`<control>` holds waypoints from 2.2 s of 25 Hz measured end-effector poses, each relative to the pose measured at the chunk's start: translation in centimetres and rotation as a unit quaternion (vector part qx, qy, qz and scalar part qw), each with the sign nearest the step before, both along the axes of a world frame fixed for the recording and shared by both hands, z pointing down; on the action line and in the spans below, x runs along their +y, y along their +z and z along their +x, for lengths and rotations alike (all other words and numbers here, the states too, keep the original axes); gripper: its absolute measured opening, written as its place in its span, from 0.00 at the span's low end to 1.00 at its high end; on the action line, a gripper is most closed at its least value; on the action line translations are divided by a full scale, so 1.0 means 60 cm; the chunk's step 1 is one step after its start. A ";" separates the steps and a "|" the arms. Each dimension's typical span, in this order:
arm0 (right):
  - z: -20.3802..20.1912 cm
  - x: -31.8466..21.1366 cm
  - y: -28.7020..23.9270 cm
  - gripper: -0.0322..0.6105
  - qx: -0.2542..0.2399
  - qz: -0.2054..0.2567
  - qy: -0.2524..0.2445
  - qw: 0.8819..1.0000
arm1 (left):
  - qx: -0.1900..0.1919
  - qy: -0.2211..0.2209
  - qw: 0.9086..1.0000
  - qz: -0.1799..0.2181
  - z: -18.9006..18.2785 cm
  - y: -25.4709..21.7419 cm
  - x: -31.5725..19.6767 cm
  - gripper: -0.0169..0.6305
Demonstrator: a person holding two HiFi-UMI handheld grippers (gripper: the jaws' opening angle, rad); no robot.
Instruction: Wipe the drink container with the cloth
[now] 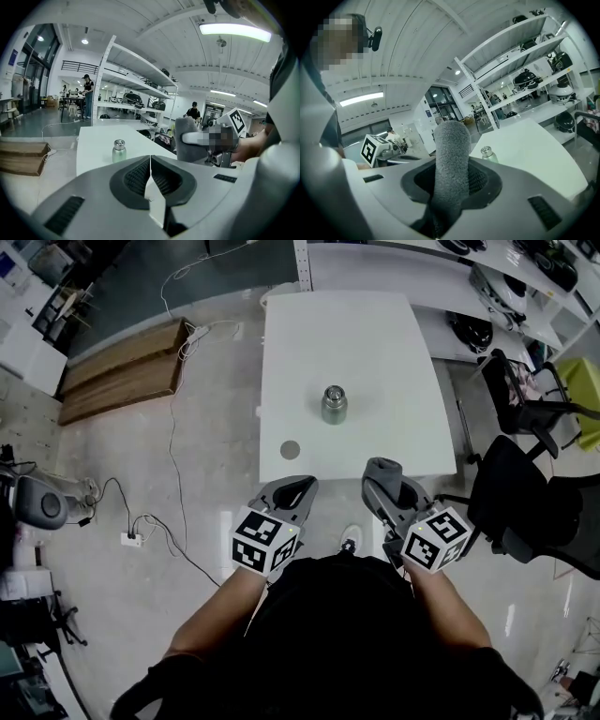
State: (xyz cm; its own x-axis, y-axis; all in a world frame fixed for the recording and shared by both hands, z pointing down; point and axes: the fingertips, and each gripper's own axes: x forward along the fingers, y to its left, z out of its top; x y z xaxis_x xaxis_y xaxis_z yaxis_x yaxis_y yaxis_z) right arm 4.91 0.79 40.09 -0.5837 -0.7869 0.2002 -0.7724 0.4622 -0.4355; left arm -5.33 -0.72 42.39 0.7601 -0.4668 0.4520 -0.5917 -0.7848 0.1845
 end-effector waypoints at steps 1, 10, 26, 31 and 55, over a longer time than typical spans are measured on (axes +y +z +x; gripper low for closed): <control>0.008 -0.012 0.001 0.20 0.000 0.000 -0.004 1.000 | -0.002 -0.005 1.000 -0.001 0.005 0.003 -0.010 0.05; 0.054 -0.088 0.004 0.20 0.002 0.007 -0.040 0.999 | 0.003 -0.050 0.999 0.012 0.047 0.003 -0.085 0.05; 0.011 -0.194 0.015 0.20 0.002 -0.027 0.004 1.000 | -0.020 0.016 1.000 0.010 0.022 0.027 -0.202 0.05; -0.006 -0.232 0.021 0.20 0.013 -0.030 0.035 0.999 | -0.013 0.047 0.999 0.016 0.010 0.036 -0.242 0.05; -0.025 -0.423 0.067 0.20 0.011 -0.047 -0.001 0.999 | -0.118 0.155 0.980 0.037 0.081 0.138 -0.321 0.32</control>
State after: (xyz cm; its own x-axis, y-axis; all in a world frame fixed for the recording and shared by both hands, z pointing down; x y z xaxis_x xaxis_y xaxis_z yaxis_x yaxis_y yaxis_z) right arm 3.42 -24.61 44.10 -0.5805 -0.7620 0.2870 -0.7814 0.4221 -0.4597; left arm -0.45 -19.98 50.69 0.7491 -0.2673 0.6061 -0.3416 -0.9398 0.0077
